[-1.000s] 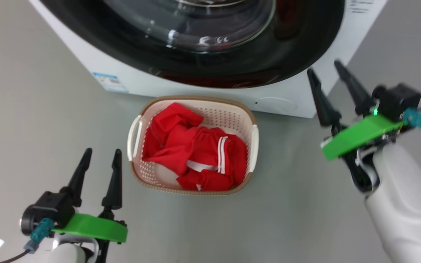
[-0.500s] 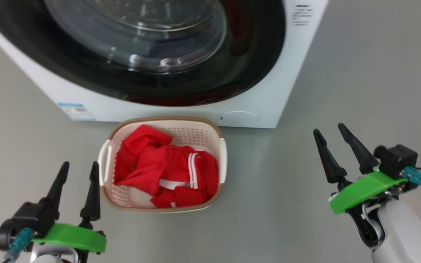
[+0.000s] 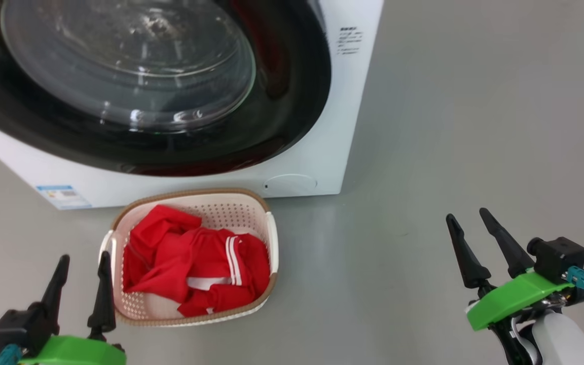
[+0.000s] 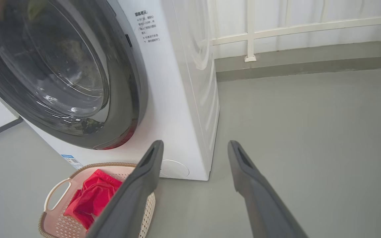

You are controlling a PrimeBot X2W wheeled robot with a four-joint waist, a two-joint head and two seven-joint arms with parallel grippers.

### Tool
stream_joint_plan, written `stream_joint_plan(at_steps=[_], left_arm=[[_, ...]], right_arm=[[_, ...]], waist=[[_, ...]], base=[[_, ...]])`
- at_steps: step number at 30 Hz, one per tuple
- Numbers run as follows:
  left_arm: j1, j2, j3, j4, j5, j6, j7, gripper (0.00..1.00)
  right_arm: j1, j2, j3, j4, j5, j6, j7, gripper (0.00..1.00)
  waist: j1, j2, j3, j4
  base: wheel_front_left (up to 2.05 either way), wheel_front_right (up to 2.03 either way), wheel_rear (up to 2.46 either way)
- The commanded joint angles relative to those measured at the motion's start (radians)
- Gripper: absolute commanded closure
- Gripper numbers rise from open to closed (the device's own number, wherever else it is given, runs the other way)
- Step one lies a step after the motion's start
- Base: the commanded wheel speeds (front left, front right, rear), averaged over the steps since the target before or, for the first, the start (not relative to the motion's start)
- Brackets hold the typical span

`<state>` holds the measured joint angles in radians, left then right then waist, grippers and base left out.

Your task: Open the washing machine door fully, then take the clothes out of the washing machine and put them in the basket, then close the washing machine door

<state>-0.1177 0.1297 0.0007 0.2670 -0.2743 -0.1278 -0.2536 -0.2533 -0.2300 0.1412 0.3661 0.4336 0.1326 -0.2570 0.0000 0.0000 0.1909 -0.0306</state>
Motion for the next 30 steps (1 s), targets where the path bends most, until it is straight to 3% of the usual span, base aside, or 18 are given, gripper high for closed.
stream_joint_plan(at_steps=[1, 19, 20, 30], left_arm=[[0.004, 0.026, 0.039, -0.021, 0.006, -0.003, -0.008, 0.00], [0.045, 0.022, 0.044, -0.042, 0.016, -0.003, -0.008, 0.00], [0.053, -0.002, 0.010, -0.018, 0.008, 0.000, 0.000, 1.00], [0.075, -0.054, -0.005, 0.053, -0.024, 0.000, 0.015, 1.00]], right_arm=[[0.017, -0.013, 0.012, -0.028, -0.006, -0.002, -0.005, 0.00], [0.050, -0.014, -0.004, -0.047, -0.018, -0.002, -0.005, 0.00], [0.032, -0.006, -0.023, -0.022, -0.011, 0.000, 0.000, 1.00], [0.071, 0.043, -0.020, 0.052, 0.017, 0.000, 0.009, 1.00]], waist=[[0.0000, 0.0000, -0.016, -0.016], [0.0000, 0.0000, -0.036, -0.018], [0.0000, 0.0000, -0.036, -0.018], [0.0003, 0.0000, -0.038, -0.018]], base=[[0.00, 0.00, 0.00], [0.00, 0.00, 0.00], [0.00, 0.00, 0.00], [0.00, 0.00, 0.00]])
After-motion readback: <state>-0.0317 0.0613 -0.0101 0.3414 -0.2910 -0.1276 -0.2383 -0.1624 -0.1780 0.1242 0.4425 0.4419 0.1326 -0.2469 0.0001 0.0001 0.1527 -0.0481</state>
